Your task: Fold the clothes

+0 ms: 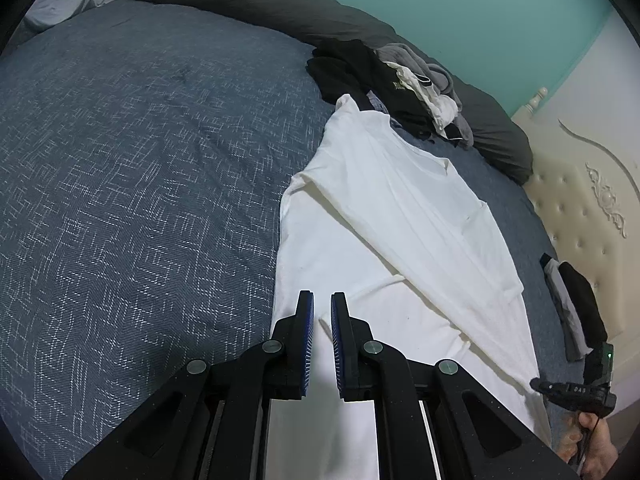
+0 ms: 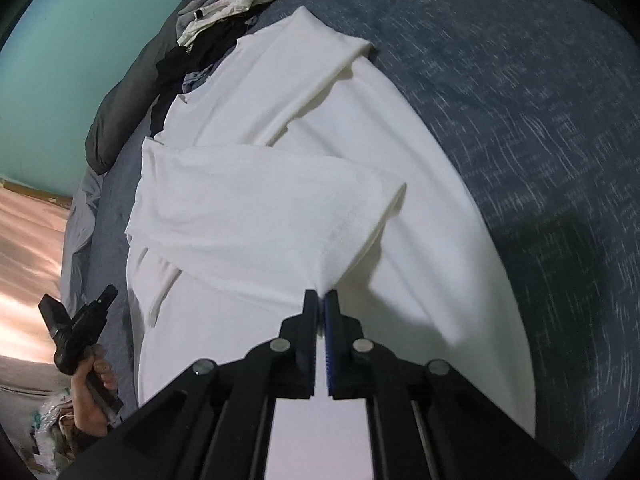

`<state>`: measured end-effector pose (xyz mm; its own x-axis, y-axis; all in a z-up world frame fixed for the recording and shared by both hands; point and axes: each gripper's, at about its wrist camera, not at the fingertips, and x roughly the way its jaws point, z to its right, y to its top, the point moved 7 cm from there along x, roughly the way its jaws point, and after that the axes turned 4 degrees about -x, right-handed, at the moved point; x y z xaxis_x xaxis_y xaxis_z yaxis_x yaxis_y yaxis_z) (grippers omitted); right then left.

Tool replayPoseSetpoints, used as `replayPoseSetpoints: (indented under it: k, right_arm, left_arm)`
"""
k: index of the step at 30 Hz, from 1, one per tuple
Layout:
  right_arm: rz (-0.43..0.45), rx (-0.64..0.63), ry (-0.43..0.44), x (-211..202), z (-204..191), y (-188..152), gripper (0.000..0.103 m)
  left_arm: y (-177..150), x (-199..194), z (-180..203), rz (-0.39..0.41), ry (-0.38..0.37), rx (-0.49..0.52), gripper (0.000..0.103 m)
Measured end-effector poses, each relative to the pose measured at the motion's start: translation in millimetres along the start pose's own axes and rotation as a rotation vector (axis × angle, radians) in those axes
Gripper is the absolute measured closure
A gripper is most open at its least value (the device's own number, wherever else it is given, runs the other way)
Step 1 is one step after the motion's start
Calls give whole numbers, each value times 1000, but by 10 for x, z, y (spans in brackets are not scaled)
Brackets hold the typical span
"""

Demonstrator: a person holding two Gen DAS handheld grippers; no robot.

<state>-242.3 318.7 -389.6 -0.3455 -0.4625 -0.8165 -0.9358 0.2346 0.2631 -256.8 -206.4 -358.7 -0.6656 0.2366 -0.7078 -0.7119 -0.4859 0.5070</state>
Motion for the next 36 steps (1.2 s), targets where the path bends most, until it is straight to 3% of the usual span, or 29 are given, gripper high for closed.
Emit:
replayPoseSetpoints:
  k: [4, 13, 24, 36]
  right_arm:
    - [-48, 5, -13, 163, 32, -128, 101]
    - [-42, -50, -40, 174, -72, -159, 99]
    - [75, -39, -50, -146, -92, 57, 94]
    - [83, -69, -13, -72, -243, 202, 90]
  left_arm:
    - [-11, -1, -7, -2, 1, -1, 94]
    - [-2, 1, -12, -5, -4, 3, 94]
    - [178, 62, -17, 10, -8, 18, 94]
    - [596, 532, -18, 15, 58, 154, 94]
